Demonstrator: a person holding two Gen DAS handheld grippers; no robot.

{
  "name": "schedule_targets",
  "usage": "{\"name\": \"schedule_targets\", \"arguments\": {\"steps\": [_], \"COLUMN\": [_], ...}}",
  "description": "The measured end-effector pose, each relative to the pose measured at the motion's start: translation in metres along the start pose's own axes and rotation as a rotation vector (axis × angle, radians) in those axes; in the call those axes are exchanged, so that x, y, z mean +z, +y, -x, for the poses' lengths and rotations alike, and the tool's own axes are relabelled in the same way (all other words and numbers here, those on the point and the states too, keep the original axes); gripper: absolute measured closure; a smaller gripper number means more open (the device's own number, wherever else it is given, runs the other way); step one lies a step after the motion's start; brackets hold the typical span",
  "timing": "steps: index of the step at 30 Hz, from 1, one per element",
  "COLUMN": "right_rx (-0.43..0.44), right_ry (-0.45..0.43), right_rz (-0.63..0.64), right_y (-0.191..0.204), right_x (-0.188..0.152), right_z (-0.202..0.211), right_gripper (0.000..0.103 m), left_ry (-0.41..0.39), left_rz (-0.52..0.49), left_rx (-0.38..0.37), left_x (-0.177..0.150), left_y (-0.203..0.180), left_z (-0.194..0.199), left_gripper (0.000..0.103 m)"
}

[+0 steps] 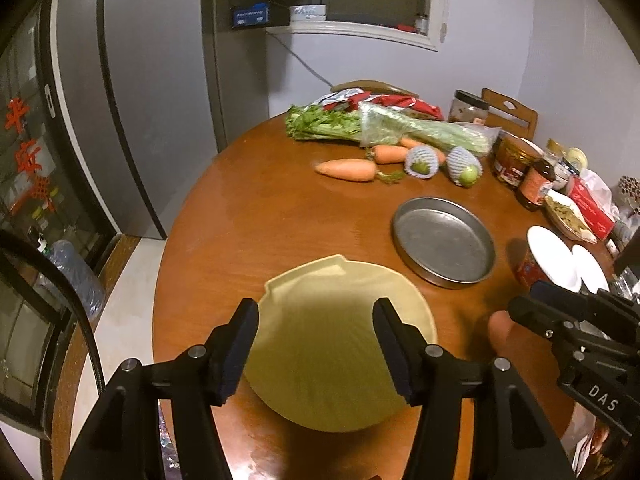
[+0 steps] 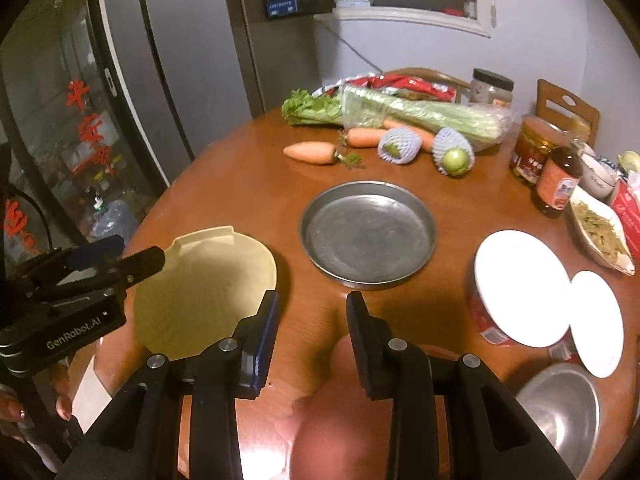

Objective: Organize plates and bowls
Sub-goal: 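Carry the shell plate with the left tool and lower it onto the table, then grasp the rim of the pink bear plate with the left tool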

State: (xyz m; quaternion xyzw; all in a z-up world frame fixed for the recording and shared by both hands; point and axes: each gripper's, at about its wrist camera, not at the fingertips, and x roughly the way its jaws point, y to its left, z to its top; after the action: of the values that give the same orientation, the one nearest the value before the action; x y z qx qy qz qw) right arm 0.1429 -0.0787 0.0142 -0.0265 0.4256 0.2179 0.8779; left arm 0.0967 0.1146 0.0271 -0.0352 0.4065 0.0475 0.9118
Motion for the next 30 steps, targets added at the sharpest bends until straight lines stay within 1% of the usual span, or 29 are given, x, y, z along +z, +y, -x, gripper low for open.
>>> {"name": "schedule_targets", "arguments": {"steps": [6, 13, 16, 18, 22, 28, 30], "right_rx": [0.007, 0.003, -0.005, -0.011, -0.018, -0.022, -0.037], "right_ry": [-0.041, -0.087, -0.09, -0.084, -0.07, -0.036, -0.024], "right_rz": [-0.008, -0.02, -0.04, -0.051, -0.079, -0.094, -0.095], "right_y": [-0.006, -0.014, -0.021, -0.026, -0.035, -0.039, -0.039], "right_x": [-0.011, -0.038, -0.05, -0.06, -0.081, -0.109, -0.115], "right_z": [0.031, 0.078, 0.089, 0.095, 0.103, 0.108, 0.106], "right_gripper": [0.067, 0.067, 0.067, 0.067, 0.067, 0.067, 0.067], "left_ry": [-0.02, -0.041, -0.05, -0.05, -0.037, 0.02, 0.04], "left_rz": [-0.04, -0.126, -0.166, -0.194, -0.249, -0.307, -0.318], "left_rx": [-0.019, -0.049, -0.069, -0.096, -0.121, -0.119, -0.118], "left_x": [-0.004, -0.004, -0.005, -0.007, -0.012, -0.026, -0.03], "left_y": [-0.023, -0.061, -0.077, -0.089, -0.112, -0.135, -0.14], "left_z": [0.015, 0.024, 0.025, 0.025, 0.021, 0.002, -0.006], "left_gripper": [0.043, 0.041, 0.04, 0.039, 0.038, 0.038, 0.038]}}
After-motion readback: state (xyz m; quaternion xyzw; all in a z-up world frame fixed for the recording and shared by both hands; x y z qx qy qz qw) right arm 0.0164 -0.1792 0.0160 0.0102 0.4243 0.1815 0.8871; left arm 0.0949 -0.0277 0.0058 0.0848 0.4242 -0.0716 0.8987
